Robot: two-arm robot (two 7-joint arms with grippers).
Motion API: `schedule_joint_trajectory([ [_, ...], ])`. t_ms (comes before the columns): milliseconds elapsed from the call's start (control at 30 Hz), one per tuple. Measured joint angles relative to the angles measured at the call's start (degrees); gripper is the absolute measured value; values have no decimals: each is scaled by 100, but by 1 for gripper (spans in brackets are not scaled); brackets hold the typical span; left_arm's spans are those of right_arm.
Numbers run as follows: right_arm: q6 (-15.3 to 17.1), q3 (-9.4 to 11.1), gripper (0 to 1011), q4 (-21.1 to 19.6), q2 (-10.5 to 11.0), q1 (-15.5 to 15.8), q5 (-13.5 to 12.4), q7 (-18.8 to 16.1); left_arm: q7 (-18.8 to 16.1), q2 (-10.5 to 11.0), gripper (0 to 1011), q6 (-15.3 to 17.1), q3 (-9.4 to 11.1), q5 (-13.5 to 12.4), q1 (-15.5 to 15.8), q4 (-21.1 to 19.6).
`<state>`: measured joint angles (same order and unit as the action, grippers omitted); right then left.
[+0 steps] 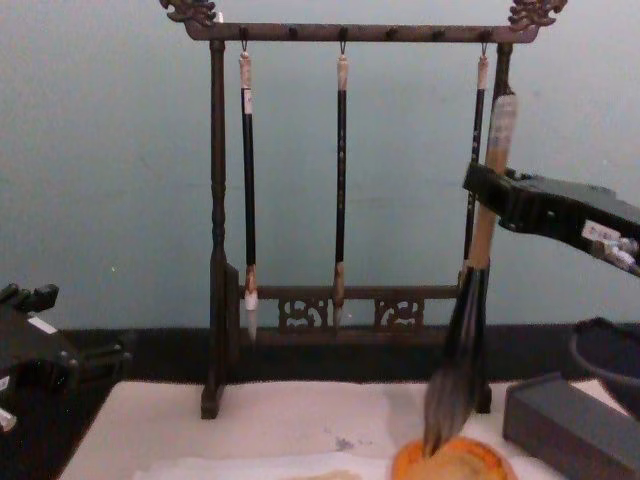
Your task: Pick up the brush from the inkstone, write on the paper, then place the brush back to its original position.
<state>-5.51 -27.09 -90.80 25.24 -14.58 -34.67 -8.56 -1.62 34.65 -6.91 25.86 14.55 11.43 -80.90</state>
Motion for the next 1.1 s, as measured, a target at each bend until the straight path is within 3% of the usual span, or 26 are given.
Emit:
schedule_joint_trajectory([
  [400,-189,-182,176,235,-265,-246,464,-277,0,0,1010,0,0,-1,0,0],
  [833,-492,-480,176,749,-630,-501,1357,-262,0,0,1010,0,0,0,0,0],
  [1100,-516,-515,176,868,-727,-489,1564,-286,0,0,1009,0,0,0,0,0],
])
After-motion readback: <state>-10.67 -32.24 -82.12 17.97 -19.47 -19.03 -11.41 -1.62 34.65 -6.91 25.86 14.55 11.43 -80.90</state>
